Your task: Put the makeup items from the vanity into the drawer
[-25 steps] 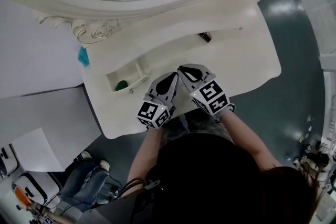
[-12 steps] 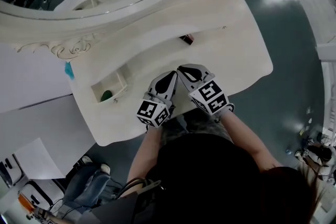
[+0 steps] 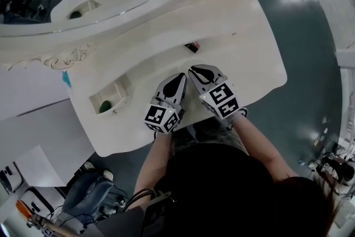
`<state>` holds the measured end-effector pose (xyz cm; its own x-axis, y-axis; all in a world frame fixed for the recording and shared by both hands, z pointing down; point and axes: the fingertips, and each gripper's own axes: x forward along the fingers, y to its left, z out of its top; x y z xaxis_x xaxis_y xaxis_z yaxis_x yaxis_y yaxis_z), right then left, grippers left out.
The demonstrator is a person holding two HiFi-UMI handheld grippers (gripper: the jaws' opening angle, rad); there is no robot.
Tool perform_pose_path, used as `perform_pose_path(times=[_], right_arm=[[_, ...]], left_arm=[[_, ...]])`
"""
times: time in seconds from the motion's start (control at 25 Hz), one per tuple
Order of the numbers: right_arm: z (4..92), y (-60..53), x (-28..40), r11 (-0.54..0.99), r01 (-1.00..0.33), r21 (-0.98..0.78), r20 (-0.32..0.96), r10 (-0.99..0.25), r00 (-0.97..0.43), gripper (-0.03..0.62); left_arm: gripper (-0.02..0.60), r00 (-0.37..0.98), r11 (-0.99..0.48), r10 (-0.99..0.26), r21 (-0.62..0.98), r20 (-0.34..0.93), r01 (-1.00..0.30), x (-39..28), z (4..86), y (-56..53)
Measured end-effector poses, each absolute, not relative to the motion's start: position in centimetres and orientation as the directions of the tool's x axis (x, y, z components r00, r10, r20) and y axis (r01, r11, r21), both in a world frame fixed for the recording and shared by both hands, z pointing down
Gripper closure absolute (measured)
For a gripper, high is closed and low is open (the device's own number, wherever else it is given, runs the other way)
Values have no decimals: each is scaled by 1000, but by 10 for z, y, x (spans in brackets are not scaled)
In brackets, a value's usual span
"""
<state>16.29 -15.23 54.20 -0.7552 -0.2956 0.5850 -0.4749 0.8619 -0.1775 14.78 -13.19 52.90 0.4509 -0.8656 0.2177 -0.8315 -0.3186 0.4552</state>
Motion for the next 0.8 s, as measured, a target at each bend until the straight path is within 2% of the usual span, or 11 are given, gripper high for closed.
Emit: perform_pose_path(times=[0.2,0.32,0.8], right_arm=[[554,-174,167,861,-488,-141,611,-312,-727,560],[561,-187,168,859,-495,-133,625,-315,-714,526],[578,-223,166,876,-482,8,665,-365,-652,485]], left_arm=[[568,425,-305,-873,414,239,-858,147,529,-145],[568,409,-301,-879,383,243,-874,145,527,-154],[568,393,-285,-887,381,242,-879,147,526,-162]])
